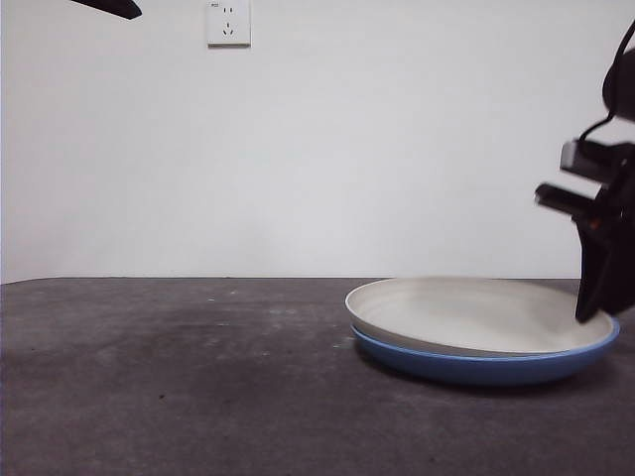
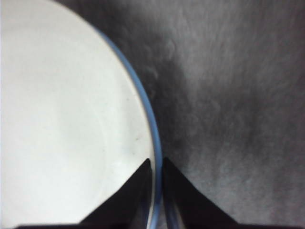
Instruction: Pick up the white plate, put it on the blue plate, put it on desk
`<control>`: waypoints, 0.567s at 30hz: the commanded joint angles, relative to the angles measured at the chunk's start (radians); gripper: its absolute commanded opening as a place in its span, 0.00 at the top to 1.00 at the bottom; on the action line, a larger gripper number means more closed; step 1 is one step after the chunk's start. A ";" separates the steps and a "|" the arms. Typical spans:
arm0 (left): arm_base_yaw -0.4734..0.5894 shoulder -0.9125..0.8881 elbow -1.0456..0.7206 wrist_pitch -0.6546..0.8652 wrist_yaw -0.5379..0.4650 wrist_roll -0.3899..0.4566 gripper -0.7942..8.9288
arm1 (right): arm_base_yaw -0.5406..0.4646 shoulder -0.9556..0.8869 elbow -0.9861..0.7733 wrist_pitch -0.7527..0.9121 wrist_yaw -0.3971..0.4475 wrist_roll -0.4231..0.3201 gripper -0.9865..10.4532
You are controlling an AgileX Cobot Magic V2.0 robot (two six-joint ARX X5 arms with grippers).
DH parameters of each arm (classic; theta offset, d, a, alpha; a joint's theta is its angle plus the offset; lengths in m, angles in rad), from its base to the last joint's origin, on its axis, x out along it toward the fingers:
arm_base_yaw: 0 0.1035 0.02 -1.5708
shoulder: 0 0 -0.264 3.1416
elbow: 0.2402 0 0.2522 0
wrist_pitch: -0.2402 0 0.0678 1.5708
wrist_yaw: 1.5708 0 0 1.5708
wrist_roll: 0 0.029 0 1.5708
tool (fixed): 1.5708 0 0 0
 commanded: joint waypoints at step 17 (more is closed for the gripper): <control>-0.006 0.005 0.008 0.010 0.006 0.019 0.50 | 0.094 -0.194 0.076 0.009 -0.073 0.106 0.90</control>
